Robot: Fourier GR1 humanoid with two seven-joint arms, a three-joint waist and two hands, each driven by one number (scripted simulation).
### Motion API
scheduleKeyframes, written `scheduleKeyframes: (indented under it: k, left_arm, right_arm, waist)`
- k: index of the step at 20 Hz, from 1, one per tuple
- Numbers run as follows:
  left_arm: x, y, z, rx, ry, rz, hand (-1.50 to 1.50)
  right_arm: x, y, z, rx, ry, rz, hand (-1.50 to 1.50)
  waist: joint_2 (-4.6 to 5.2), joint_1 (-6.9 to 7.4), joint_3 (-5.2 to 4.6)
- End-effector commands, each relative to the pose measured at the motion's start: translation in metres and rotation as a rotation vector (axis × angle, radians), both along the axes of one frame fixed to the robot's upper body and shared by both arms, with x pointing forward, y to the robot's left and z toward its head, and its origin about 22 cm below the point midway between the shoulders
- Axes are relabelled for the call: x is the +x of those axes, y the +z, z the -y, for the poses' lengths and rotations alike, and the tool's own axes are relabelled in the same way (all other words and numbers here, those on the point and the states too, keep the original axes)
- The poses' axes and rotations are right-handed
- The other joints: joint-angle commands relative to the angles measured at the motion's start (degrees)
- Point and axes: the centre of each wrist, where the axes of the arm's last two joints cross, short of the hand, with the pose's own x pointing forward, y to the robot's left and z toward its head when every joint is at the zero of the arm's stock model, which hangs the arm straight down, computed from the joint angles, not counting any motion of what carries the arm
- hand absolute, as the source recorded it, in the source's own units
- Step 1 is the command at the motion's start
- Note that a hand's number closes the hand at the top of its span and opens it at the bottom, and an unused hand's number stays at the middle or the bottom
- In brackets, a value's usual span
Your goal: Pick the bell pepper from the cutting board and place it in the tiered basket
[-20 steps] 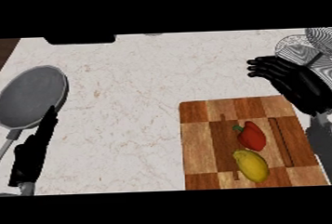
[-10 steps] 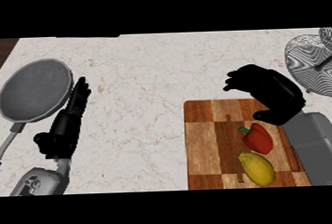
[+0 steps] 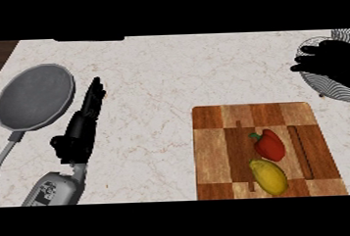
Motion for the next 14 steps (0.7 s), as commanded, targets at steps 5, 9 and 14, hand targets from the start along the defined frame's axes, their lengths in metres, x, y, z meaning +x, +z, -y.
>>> scheduleKeyframes:
  k: [5, 9, 14]
  left_arm:
    - [-0.001, -0.001, 0.012, -0.018, 0.014, -0.012, 0.00]
    - [0.001, -0.002, 0.012, 0.002, 0.022, -0.009, 0.00]
    - [0.006, 0.004, 0.011, 0.005, 0.037, -0.006, 0.00]
  right_arm:
    - [-0.026, 0.159, 0.002, -0.409, 0.214, 0.556, -1.50]
    - [-0.050, 0.187, -0.021, -0.535, 0.232, 0.730, -1.50]
    - [-0.077, 0.186, -0.053, -0.665, 0.247, 0.854, -1.50]
  waist:
    - [-0.89, -0.93, 0.02]
    - [-0.47, -1.28, 0.08]
    - [-0.52, -1.40, -0.06]
